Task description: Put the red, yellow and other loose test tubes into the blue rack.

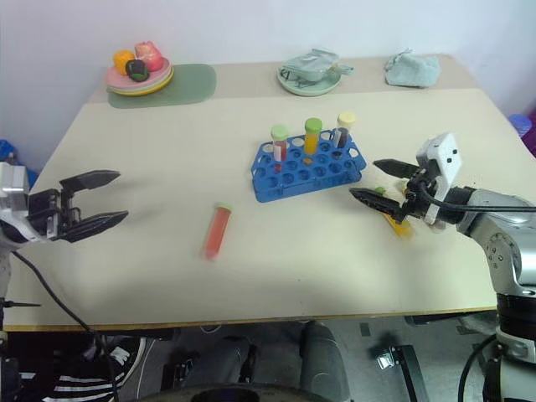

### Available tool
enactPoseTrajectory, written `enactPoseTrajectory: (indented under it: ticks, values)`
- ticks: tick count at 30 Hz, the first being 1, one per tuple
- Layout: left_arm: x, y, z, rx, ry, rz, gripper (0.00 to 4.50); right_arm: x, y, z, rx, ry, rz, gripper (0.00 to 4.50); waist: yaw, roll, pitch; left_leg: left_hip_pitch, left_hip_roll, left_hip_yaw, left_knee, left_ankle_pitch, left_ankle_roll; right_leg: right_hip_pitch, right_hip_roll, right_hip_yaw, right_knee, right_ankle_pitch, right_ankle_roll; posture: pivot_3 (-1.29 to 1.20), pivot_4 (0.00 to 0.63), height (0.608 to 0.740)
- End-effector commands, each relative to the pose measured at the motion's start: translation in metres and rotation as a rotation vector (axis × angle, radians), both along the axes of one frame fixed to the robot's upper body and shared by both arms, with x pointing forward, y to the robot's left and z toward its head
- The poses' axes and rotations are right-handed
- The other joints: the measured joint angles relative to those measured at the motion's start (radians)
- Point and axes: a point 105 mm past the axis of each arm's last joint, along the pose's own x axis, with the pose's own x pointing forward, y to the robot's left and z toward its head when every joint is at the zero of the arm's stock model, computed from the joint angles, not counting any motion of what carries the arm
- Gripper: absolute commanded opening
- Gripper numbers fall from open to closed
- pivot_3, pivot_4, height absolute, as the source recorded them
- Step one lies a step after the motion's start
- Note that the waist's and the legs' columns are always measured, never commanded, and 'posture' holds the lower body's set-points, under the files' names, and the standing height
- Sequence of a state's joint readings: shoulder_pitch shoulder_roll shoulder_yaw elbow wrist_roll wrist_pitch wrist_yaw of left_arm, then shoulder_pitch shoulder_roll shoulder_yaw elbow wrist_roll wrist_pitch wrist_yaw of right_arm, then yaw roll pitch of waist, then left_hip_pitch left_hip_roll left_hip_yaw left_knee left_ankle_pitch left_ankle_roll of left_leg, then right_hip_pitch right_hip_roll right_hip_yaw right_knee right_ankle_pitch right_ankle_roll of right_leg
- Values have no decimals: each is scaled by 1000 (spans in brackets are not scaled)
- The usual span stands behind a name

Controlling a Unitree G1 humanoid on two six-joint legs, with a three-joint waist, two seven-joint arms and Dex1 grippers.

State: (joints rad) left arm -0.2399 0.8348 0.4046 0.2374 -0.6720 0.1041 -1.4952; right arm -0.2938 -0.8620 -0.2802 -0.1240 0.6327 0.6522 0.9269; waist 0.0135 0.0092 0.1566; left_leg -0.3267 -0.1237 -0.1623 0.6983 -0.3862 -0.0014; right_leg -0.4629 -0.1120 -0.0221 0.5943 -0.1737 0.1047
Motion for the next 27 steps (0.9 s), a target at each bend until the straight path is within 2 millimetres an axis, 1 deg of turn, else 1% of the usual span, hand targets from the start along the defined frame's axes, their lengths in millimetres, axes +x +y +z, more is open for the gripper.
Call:
enactPoseTrajectory:
  ticks: [1, 4, 5, 7, 10, 12, 14, 15, 17, 20, 24, 25, 27]
  values:
    - [-4, 5, 17, 11, -54, 10, 4461, 3, 2, 9, 1, -32, -23, 4500, 0, 0, 0, 0, 0, 0, 0, 0, 0, 0, 0, 0, 0, 0, 0, 0, 150, 740]
    - [-5, 5, 18, 1, -54, 19, 4461, 7, 2, 13, -5, -63, -61, 4500, 0, 0, 0, 0, 0, 0, 0, 0, 0, 0, 0, 0, 0, 0, 0, 0, 150, 740]
    - [-6, 4, 17, 1, -49, 17, 4461, 9, 1, 15, -26, -92, -86, 4500, 0, 0, 0, 0, 0, 0, 0, 0, 0, 0, 0, 0, 0, 0, 0, 0, 150, 740]
    - [-7, 2, 15, 6, -37, 4, 4461, 13, -4, 17, -35, -90, -144, 4500, 0, 0, 0, 0, 0, 0, 0, 0, 0, 0, 0, 0, 0, 0, 0, 0, 150, 740]
    - [-6, -4, 17, 7, -43, -24, 4461, 21, -27, 12, -125, -8, -251, 4500, 1, 0, 0, 0, 0, 0, 0, 0, 0, -1, 0, 0, 0, 0, 0, 0, 150, 740]
    - [-5, -10, 18, -5, -51, -38, 4461, 29, -46, 12, -240, 38, -344, 4500, 1, 0, 0, -1, 0, 1, 0, 0, 0, -1, 0, 0, 0, 0, 0, 0, 150, 740]
    - [-5, -14, 17, -12, -50, -45, 4461, 31, -52, 17, -289, 70, -361, 4500, 0, 1, 0, -1, 0, 1, 0, 0, 0, -1, 0, 0, 0, 0, 0, 0, 150, 740]
    - [-5, -16, 15, -13, -50, -47, 4461, 30, -53, 18, -294, 92, -358, 4500, -1, 1, 0, -1, 0, 1, 0, 0, 0, -1, 0, 0, 0, 0, 0, 0, 150, 740]
    - [-4, -21, 12, -31, -52, -53, 4461, 33, -54, 28, -307, 103, -356, 4500, -2, 1, 0, -2, 1, 1, 0, 0, 0, -2, 0, 0, 0, 0, 0, 0, 150, 740]
    - [-6, -34, 8, -51, -54, -72, 4461, 39, -61, 40, -274, 170, -380, 4500, -6, 1, 0, -2, 1, 3, 0, 0, 0, -3, 0, 2, 0, 0, 0, 0, 150, 740]
    - [-9, -52, 4, -62, -44, -115, 4461, 44, -66, 46, -246, 305, -395, 4500, -3, 1, 1, -4, 1, 5, 0, 0, 0, -5, 0, 3, 0, 0, 0, 0, 150, 740]
    - [-9, -58, 2, -67, -42, -124, 4461, 46, -71, 45, -250, 331, -414, 4500, -1, 1, 0, -6, 1, 5, 0, 0, 0, -6, 0, 3, 0, 0, 0, 0, 150, 740]
    - [-7, -62, 0, -78, -41, -131, 4461, 49, -76, 42, -248, 382, -431, 4500, 2, 1, 0, -7, 0, 5, 1, 0, 0, -7, -1, 3, 0, 1, 0, 0, 150, 740]
